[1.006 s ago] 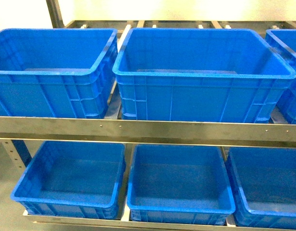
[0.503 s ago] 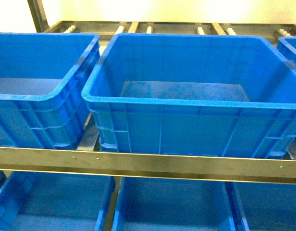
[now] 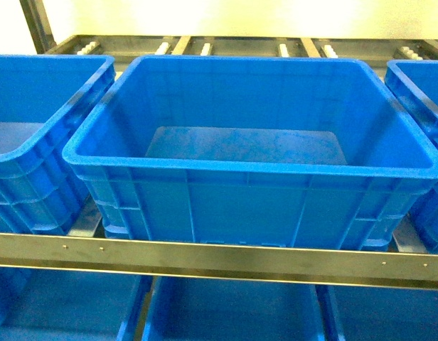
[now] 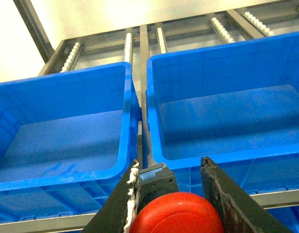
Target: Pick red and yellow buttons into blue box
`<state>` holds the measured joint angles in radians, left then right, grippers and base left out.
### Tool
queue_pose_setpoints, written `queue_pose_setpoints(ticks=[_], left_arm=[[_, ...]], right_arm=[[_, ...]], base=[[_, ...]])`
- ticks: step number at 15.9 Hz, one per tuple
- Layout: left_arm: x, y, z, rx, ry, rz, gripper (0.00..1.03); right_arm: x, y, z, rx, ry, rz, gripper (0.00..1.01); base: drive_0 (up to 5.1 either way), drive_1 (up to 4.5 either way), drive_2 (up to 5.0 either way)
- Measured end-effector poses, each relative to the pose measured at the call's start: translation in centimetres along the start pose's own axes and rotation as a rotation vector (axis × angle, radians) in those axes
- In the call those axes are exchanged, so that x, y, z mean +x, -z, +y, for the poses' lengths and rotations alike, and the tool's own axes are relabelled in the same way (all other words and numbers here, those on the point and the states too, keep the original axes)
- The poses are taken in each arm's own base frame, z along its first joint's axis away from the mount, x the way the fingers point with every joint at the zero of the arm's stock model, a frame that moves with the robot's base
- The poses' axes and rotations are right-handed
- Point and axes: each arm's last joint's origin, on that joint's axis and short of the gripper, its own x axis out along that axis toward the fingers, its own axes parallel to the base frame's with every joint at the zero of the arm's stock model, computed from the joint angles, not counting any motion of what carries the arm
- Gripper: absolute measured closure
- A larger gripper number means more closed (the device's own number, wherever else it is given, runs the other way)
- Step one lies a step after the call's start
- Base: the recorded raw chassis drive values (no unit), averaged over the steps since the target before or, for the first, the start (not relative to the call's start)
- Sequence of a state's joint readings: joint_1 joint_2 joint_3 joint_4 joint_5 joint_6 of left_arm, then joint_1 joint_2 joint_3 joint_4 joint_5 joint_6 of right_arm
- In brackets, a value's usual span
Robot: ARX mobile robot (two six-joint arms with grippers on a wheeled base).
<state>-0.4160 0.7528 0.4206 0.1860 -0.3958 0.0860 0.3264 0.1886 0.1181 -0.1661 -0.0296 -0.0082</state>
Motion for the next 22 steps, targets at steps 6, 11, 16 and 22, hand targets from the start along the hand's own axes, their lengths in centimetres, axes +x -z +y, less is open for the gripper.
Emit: queue_pose_setpoints(ticks=[6,11,16,22], left_arm=[[0.0,0.0,0.0,-0.001,0.001,-0.002,0.72],[0.1,0.1,-0.1,0.003,0.002,0.009,0.72],[0.1,0.0,0.0,0.001,0.001,0.003,0.72],[0.1,0.0,0.0,0.001,0.001,0.002,0.72]], right_arm=[[0.0,0.0,0.0,0.000,0.000,-0.003,0.76],[0.0,0.0,0.0,0.000,0.000,0.004,0.76],[-0.2,-0.5,-0.4,0.002,0.000,0.008,0.77],[3.5,-6.3,0.6,-0.024,-0.109,-0.094,0.77]], base=[[-0.1,4.27,-4.4],[0.0,1.74,-1.7],[0.0,0.00,0.0],[0.0,0.00,0.0]])
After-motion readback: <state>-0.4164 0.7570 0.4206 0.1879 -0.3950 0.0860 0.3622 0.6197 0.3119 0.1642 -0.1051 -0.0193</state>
